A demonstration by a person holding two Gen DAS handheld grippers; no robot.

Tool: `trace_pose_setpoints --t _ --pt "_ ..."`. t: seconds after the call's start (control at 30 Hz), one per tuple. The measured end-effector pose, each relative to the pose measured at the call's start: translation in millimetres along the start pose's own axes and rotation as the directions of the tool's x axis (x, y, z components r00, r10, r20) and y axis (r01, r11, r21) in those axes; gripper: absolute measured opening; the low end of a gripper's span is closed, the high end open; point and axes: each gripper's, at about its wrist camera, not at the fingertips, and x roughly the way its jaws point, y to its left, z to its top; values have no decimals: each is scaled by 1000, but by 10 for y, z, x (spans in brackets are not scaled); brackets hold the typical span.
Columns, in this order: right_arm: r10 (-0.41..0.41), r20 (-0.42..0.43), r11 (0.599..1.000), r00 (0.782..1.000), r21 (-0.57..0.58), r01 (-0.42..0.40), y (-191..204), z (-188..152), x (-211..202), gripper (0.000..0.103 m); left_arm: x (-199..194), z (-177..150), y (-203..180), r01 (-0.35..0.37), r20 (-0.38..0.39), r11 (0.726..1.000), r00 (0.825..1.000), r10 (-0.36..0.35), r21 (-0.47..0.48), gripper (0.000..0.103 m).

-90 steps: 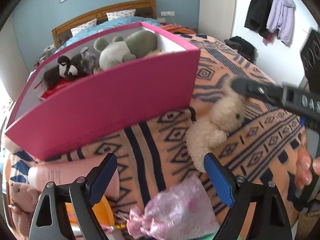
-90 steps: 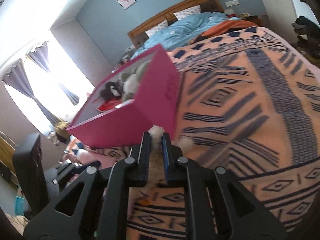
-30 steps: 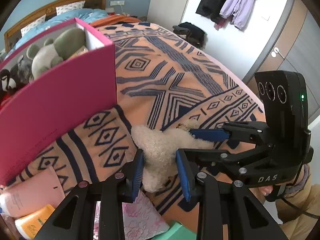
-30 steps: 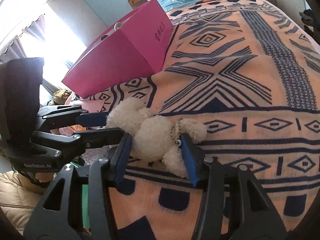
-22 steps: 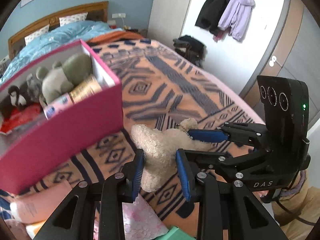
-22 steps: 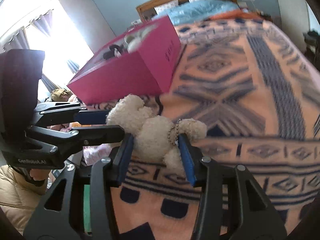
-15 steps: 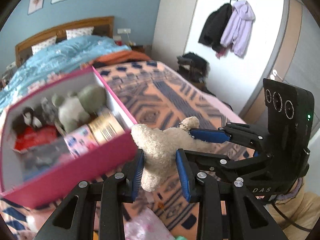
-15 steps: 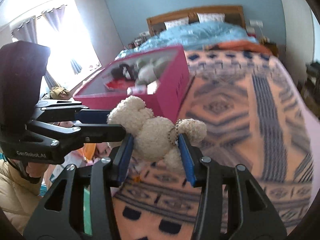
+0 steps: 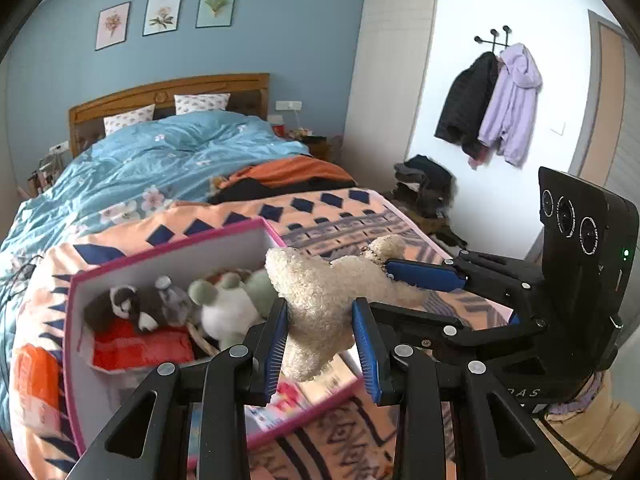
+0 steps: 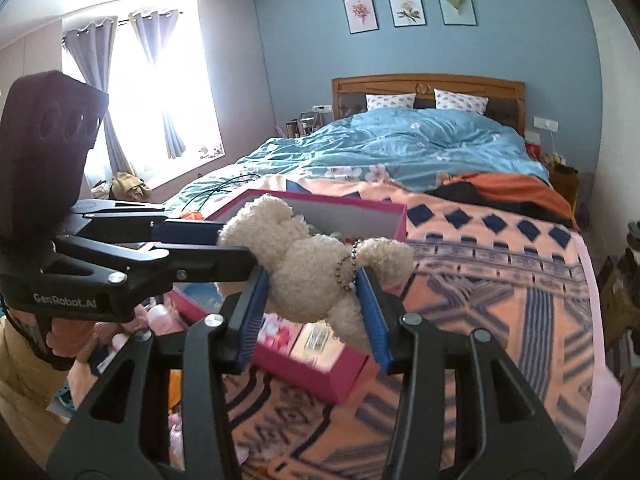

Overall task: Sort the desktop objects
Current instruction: 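Carry the bunny over the magenta box and lower it inside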

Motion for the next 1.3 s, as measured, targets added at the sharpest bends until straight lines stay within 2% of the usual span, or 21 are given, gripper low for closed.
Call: trace_pose_setpoints --t 0.1,0.47,0.73,1.3 --pt "15 -4 1000 1000 -25 -15 -2 90 117 49 42 87 115 -19 20 1000 1000 20 -8 33" --pt "9 -59 999 998 -40 -11 -107 241 625 47 243 288 453 -10 48 998 999 13 -54 32" --pt "-44 -85 996 995 -86 36 -165 320 865 47 460 325 622 -8 41 996 999 12 -91 33" --pt "-141 -171 980 975 -161 113 -283 404 1394 47 975 368 1003 -36 -31 981 999 31 -193 33"
